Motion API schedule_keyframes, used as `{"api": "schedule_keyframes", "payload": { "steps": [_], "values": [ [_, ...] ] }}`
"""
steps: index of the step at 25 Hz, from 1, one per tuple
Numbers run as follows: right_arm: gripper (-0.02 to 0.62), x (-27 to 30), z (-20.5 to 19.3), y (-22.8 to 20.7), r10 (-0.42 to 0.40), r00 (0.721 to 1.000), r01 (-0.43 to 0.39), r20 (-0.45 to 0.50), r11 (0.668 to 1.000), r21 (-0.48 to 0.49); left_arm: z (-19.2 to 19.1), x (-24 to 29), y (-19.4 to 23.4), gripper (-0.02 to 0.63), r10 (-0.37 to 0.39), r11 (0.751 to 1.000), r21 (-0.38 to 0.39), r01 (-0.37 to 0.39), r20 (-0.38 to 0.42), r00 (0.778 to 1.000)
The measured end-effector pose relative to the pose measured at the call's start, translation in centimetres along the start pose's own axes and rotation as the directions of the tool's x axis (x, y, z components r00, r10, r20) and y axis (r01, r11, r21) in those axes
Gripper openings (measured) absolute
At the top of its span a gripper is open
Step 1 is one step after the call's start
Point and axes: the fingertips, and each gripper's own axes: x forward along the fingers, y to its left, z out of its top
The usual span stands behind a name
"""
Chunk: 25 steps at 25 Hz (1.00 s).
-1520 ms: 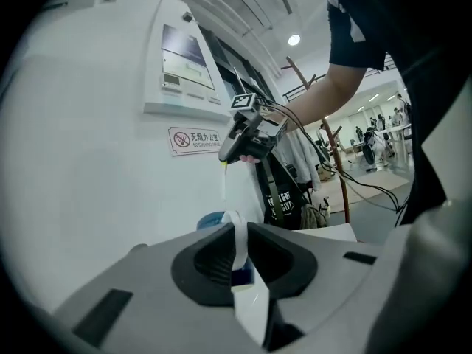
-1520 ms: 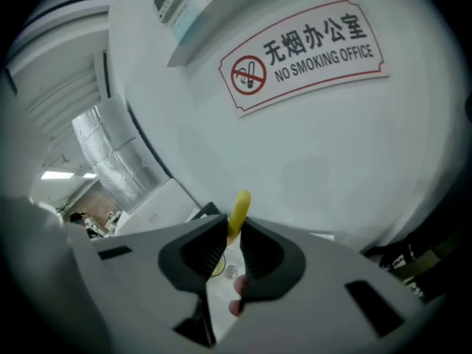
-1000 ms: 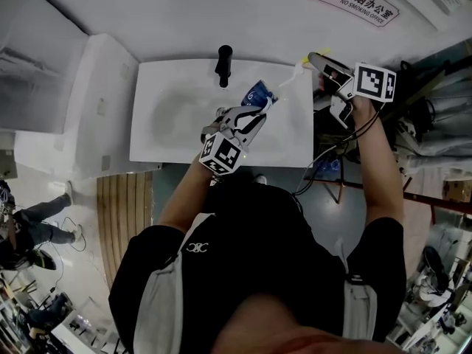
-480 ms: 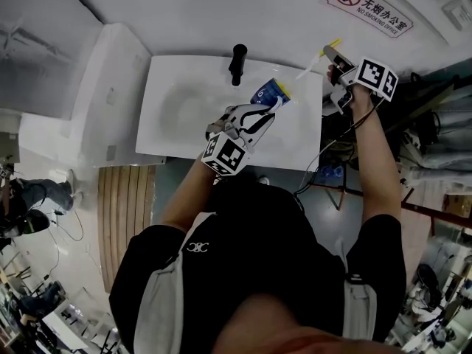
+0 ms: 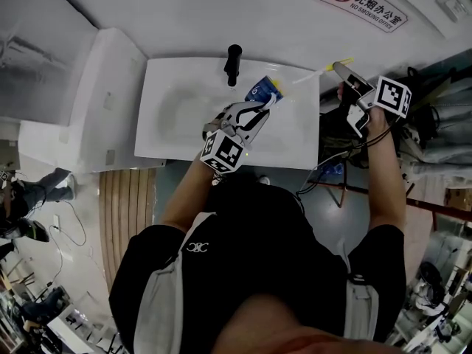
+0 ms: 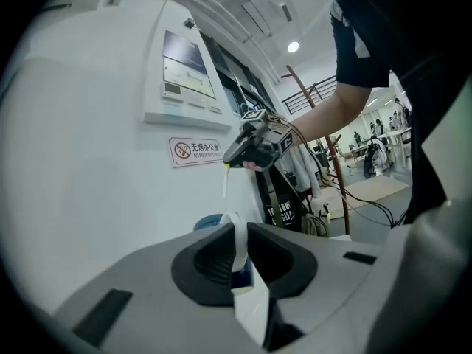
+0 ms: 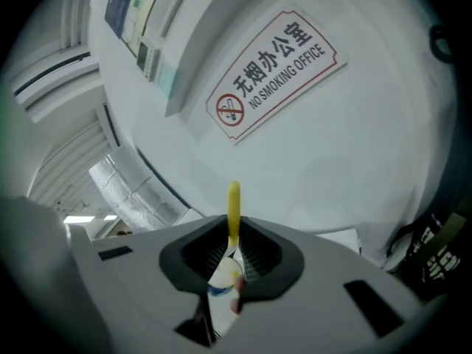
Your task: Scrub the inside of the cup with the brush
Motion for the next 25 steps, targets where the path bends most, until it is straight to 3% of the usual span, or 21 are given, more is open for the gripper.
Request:
{"api": "schedule_keyframes", "payload": {
  "steps": [3,7,12,20,25],
  "values": [
    [0.051,-0.5,0.1,1.5,-0.013,1.0,0.013,-0.016,0.999,-0.048,-0.1,0.0,0.0,0.058,-0.001,1.0,-0.006,0.001,-0.002,1.0],
    [0.051,1.8,1.6,5.7,0.153,0.988,-0.151,0.009,0.98,-0.127,0.4,-0.2,-0.3,0.058,-0.017,1.0,-0.005,0.017,0.009,1.0],
    [0.051,4.3,2.9,4.5,0.052,0.995,-0.05,0.083,0.998,-0.031,1.2,-0.6,-0.8,0.058,-0.027,1.0,-0.004,0.027,0.022,0.999],
    [0.051,4.4,5.1,7.4,0.113,0.976,-0.106,0.188,0.993,-0.049,1.0,-2.7,1.4,0.058,0.049,0.999,-0.023,-0.048,0.017,0.999],
    [0.051,1.7,6.5,9.6,0.153,0.947,-0.119,0.282,0.984,-0.135,-0.1,-3.9,3.0,0.058,0.106,0.994,-0.033,-0.107,-0.011,0.994]
  ]
}}
